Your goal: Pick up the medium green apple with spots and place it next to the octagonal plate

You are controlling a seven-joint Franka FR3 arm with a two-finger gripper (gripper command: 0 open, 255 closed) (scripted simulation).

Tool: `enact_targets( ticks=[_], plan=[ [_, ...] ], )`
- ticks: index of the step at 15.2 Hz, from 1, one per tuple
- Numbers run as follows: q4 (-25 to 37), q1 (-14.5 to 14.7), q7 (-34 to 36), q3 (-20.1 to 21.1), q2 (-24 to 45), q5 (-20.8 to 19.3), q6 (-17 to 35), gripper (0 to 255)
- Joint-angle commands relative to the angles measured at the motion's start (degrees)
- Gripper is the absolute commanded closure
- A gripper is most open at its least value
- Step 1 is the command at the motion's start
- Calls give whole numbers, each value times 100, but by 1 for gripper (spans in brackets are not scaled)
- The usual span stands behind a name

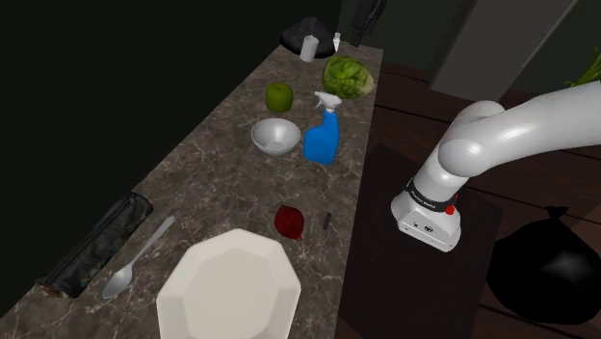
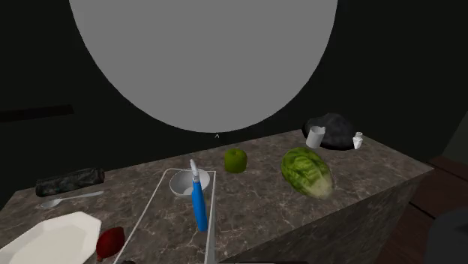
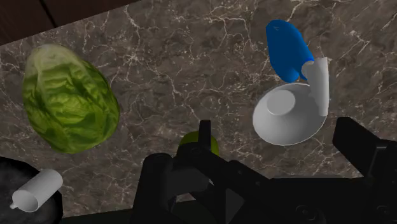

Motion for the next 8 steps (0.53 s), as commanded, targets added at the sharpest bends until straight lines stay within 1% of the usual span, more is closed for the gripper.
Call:
enact_targets(
  ticks=[1, 4, 8],
  plan=[
    [0, 0, 0, 0, 0, 0, 0, 0],
    [90, 143, -943, -347, 537, -249, 301, 0],
    [361, 341, -2158, -747, 1358, -506, 677, 0]
  ],
)
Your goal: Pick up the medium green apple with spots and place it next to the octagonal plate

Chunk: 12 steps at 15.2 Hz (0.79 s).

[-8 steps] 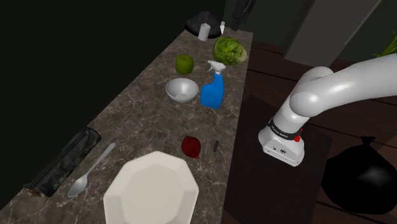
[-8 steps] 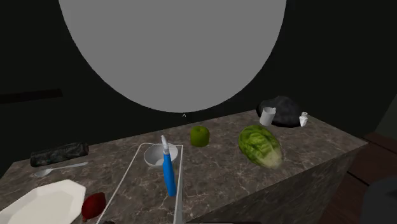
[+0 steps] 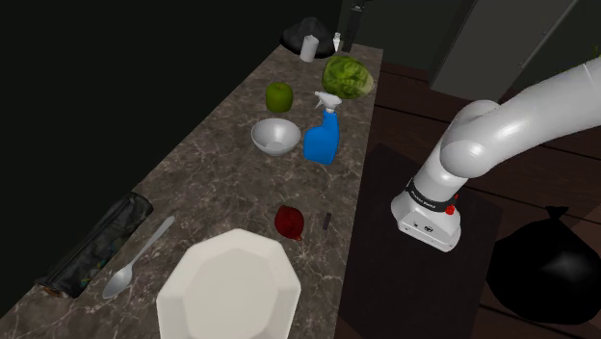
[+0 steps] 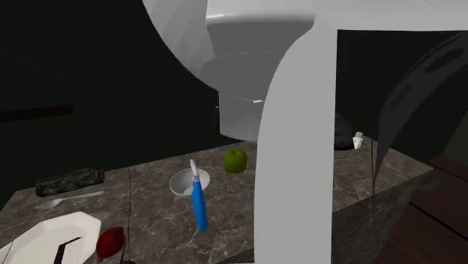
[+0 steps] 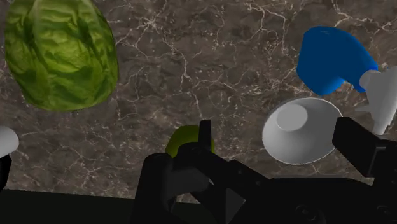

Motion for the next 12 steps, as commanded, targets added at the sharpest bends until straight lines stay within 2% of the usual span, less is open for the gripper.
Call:
enact_targets(
  ticks=[1, 7, 12],
  plan=[
    [212, 104, -635, -186, 503, -109, 211, 0],
    [923, 359, -2369, -561, 1880, -271, 655, 0],
    [1674, 493, -3717, -664, 3046, -295, 912, 0]
  ],
)
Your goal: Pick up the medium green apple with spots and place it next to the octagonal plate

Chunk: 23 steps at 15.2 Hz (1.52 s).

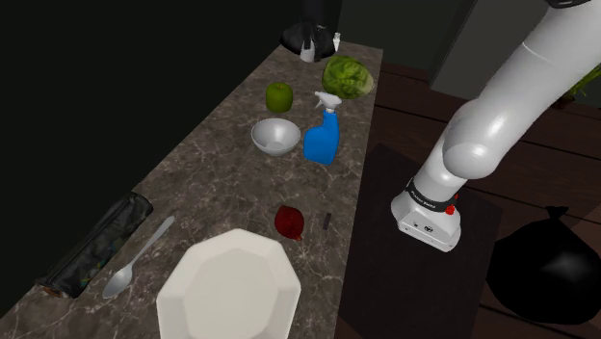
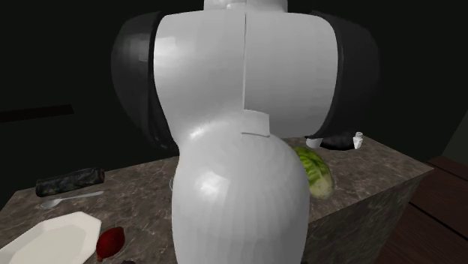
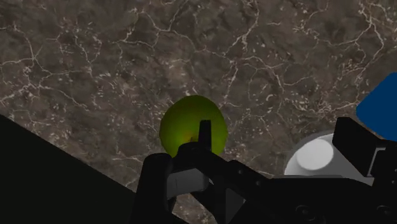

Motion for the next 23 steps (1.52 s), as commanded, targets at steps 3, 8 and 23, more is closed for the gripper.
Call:
enact_targets(
  ticks=[3, 8, 23],
  plan=[
    [663, 64, -1055, 7, 940, -16, 166, 0],
    [1525, 103, -2176, 169, 2025, -103, 283, 0],
    [1483, 75, -2552, 238, 2569, -169, 840, 0]
  ],
)
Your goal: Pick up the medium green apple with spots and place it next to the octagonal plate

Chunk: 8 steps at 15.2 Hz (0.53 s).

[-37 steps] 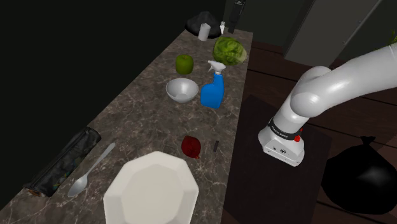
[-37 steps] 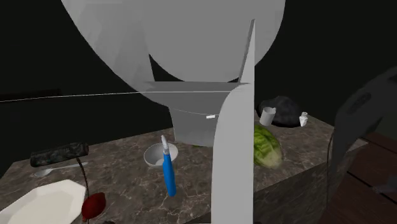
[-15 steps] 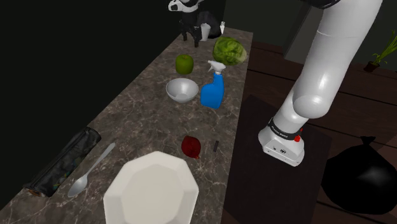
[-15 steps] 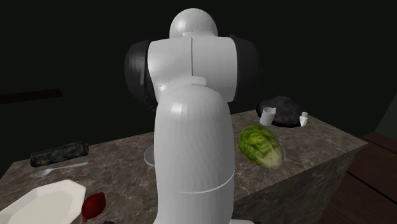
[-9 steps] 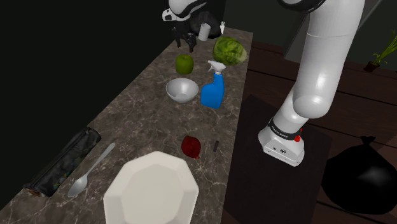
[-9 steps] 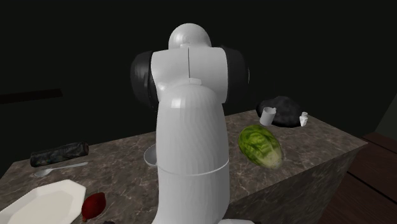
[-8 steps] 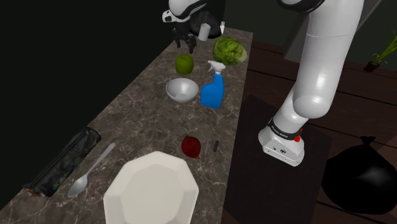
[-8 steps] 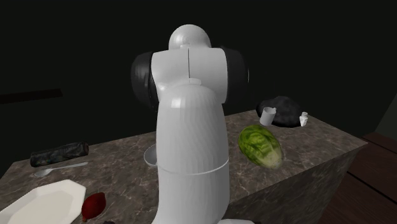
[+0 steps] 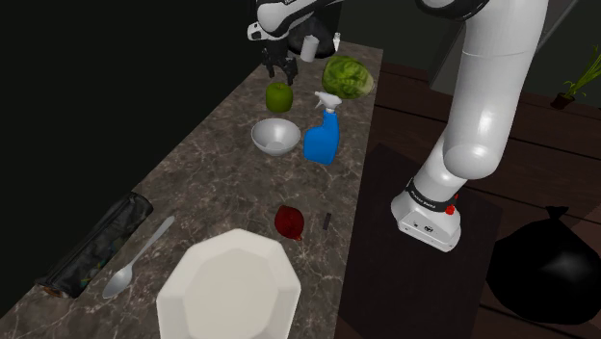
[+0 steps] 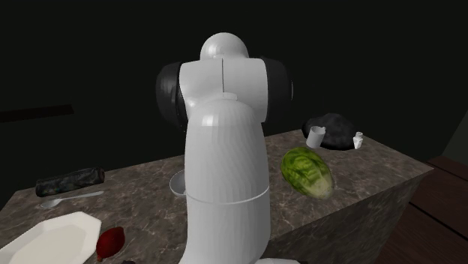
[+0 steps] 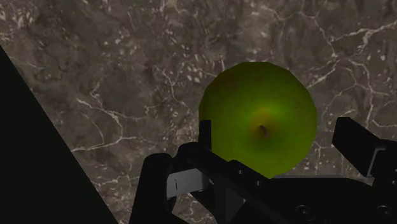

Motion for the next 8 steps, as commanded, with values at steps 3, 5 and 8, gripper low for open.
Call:
enact_targets(
  ticks=[3, 5, 8],
  plan=[
    [-1, 0, 0, 0, 0, 0, 1, 0],
    [-1, 0, 0, 0, 0, 0, 1, 255],
    [-1, 0, 0, 0, 0, 0, 1, 255]
  ],
)
